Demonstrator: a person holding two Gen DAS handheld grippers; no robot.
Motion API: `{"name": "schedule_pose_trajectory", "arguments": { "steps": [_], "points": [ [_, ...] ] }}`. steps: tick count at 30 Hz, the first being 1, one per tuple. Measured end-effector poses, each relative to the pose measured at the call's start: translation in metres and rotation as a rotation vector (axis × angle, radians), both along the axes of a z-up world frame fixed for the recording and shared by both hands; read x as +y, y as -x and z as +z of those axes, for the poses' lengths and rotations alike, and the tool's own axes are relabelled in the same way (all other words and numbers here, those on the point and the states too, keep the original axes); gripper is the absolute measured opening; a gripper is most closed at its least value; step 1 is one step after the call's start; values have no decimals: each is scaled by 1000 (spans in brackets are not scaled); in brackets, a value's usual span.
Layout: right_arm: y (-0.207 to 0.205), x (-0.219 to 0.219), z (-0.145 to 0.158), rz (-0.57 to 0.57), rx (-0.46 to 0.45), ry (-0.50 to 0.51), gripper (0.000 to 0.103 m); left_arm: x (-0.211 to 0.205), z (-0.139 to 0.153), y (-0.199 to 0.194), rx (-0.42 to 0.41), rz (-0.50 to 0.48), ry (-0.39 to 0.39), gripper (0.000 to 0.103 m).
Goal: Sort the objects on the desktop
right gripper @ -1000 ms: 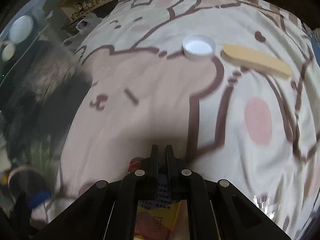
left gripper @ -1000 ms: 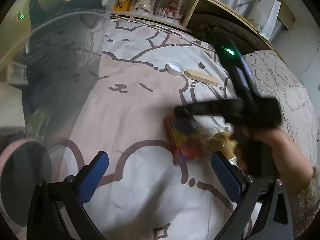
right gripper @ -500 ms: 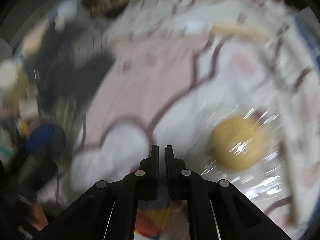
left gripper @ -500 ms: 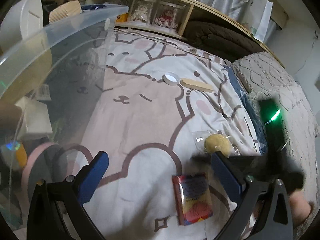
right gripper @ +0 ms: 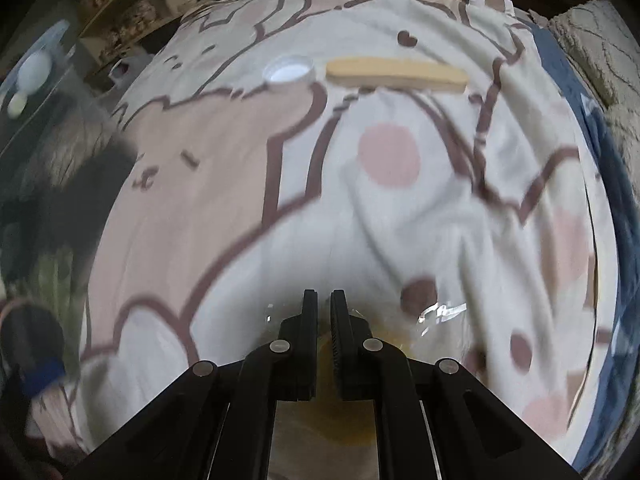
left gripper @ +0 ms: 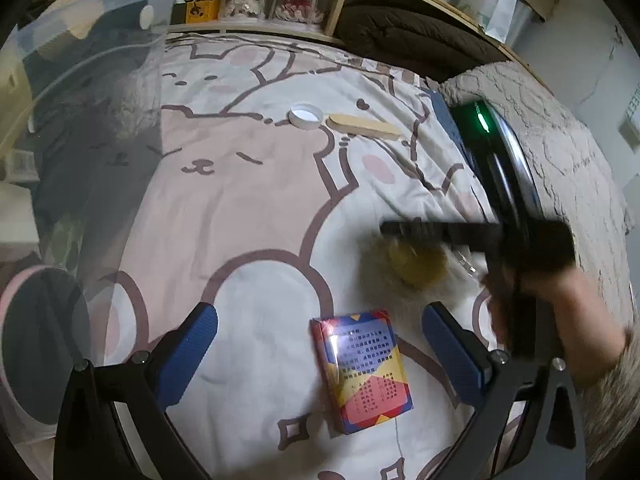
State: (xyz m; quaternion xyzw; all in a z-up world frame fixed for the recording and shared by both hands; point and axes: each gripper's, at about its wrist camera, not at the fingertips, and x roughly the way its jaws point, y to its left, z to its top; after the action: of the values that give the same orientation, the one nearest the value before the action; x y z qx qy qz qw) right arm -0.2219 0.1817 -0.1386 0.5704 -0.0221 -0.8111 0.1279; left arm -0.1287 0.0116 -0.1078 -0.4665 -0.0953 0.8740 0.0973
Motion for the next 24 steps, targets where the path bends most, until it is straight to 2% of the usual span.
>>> {"name": "schedule_pose_trajectory", "arguments": {
  "steps": [6, 13, 16, 20, 24],
  "points": [
    [-53, 6, -5, 36, -44, 6, 8, -6, 4, -3, 8, 24, -4, 103],
    [-103, 17, -4, 21, -117, 36, 8, -8, 13, -12, 22, 35, -8, 103],
    [-117, 29, 15, -25, -55, 115, 8, -9, 14, -16, 21, 37, -10, 103],
    [-112, 53, 50, -159, 97, 217, 8, -7, 12, -22, 14, 30, -4, 103],
    [-86, 61, 50, -246, 178, 173, 8, -1, 9, -27, 10, 11, 19, 103]
  ]
}}
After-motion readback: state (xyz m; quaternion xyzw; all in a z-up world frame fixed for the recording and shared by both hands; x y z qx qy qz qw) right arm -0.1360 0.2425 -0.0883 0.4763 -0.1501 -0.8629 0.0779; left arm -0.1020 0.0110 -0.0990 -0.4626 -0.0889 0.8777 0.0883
